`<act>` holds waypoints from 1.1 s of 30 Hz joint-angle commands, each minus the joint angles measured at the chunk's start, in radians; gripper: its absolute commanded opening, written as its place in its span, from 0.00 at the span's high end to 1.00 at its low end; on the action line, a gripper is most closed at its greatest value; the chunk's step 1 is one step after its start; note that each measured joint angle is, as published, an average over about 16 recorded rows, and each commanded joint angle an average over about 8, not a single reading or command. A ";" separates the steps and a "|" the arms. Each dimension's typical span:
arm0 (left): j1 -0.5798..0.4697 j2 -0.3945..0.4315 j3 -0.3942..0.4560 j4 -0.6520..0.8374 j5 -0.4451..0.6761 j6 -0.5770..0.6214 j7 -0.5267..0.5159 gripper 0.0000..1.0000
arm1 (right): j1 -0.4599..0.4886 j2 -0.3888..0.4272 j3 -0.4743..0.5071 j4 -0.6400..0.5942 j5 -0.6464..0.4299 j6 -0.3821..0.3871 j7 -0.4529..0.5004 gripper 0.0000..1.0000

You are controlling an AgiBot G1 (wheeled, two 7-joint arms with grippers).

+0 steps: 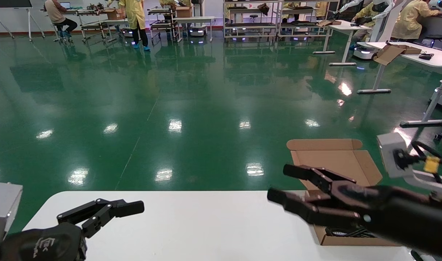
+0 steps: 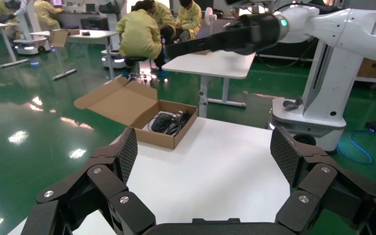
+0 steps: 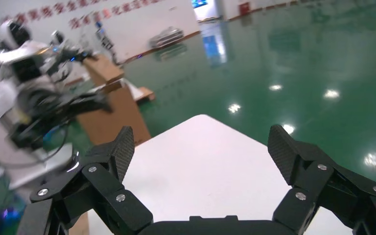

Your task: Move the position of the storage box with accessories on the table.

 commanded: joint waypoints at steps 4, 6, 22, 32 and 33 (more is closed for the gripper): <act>0.000 0.000 0.000 0.000 0.000 0.000 0.000 0.00 | -0.055 0.034 0.052 0.096 -0.001 -0.053 -0.052 0.00; 0.000 0.000 0.000 0.000 0.000 0.000 0.000 0.00 | -0.077 0.047 0.073 0.134 -0.001 -0.074 -0.072 0.00; 0.000 0.000 0.000 0.000 0.000 0.000 0.000 0.00 | -0.211 0.129 0.200 0.367 -0.002 -0.204 -0.193 0.00; 0.000 0.000 0.000 0.000 0.000 0.000 0.000 0.00 | -0.202 0.123 0.191 0.349 -0.003 -0.193 -0.185 0.00; 0.000 0.000 0.000 0.000 0.000 0.000 0.000 0.00 | -0.201 0.123 0.190 0.348 -0.003 -0.192 -0.184 0.00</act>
